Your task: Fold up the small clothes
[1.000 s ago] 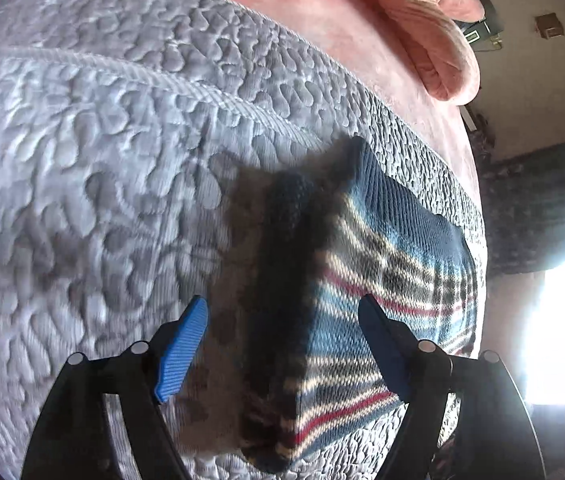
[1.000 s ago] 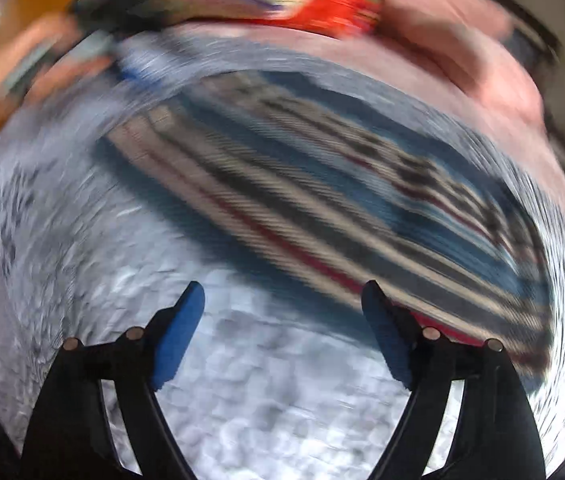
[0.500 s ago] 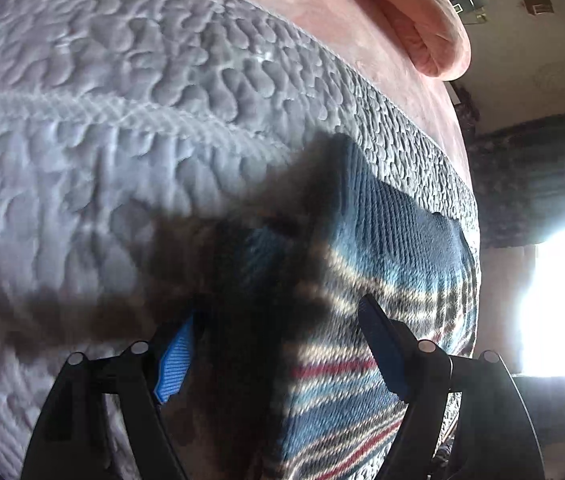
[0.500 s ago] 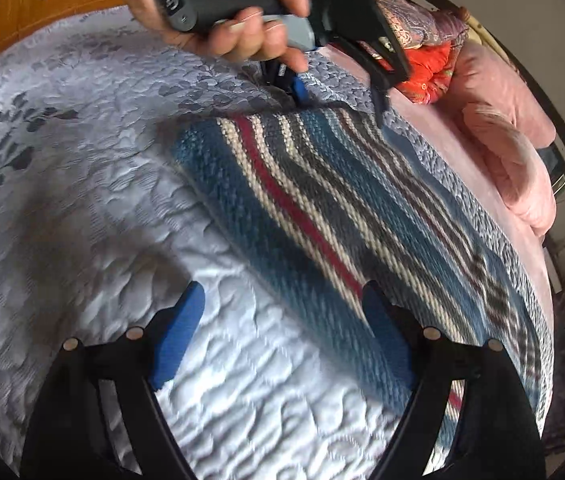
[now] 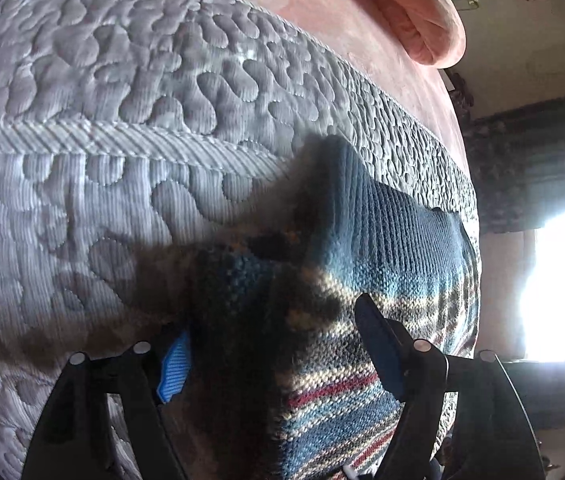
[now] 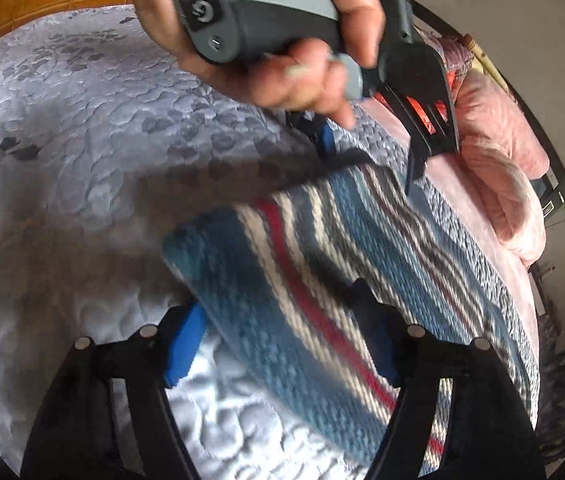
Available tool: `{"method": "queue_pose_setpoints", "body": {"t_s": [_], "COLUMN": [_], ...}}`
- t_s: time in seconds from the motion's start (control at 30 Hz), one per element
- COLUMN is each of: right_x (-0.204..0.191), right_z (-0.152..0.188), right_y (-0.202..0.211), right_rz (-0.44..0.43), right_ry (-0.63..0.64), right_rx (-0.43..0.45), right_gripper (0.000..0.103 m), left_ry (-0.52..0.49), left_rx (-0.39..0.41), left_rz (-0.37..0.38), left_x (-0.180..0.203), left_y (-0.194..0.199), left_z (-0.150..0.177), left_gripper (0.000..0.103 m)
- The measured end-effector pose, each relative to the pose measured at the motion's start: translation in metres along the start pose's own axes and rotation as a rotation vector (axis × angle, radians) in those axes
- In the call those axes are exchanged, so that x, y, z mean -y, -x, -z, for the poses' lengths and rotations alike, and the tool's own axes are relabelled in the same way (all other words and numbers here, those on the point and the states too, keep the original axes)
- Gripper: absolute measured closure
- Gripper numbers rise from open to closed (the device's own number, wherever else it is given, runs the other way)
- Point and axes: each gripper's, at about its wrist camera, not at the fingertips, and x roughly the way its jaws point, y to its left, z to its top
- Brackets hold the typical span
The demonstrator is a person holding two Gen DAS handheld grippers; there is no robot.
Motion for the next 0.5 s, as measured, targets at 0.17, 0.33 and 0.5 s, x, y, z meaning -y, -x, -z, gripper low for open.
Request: {"method": "queue_pose_setpoints", "body": {"t_s": [0.17, 0.33, 0.5], "right_x": [0.0, 0.002, 0.004], "right_z": [-0.01, -0.014, -0.017], "right_y": [-0.006, -0.01, -0.01], "right_rz": [-0.006, -0.021, -0.033], "right_ry": [-0.022, -0.048, -0.072], "right_rx": [0.005, 0.001, 0.003], "right_gripper": [0.039, 0.047, 0.058], "left_ry": [-0.013, -0.012, -0.014], "left_rx": [-0.016, -0.028, -0.041], "left_rz": [-0.026, -0.06, -0.047], "left_x": [0.002, 0.0, 0.004], "left_y": [-0.001, 0.001, 0.0], "left_z": [-0.002, -0.004, -0.007], "left_gripper": [0.032, 0.049, 0.073]}}
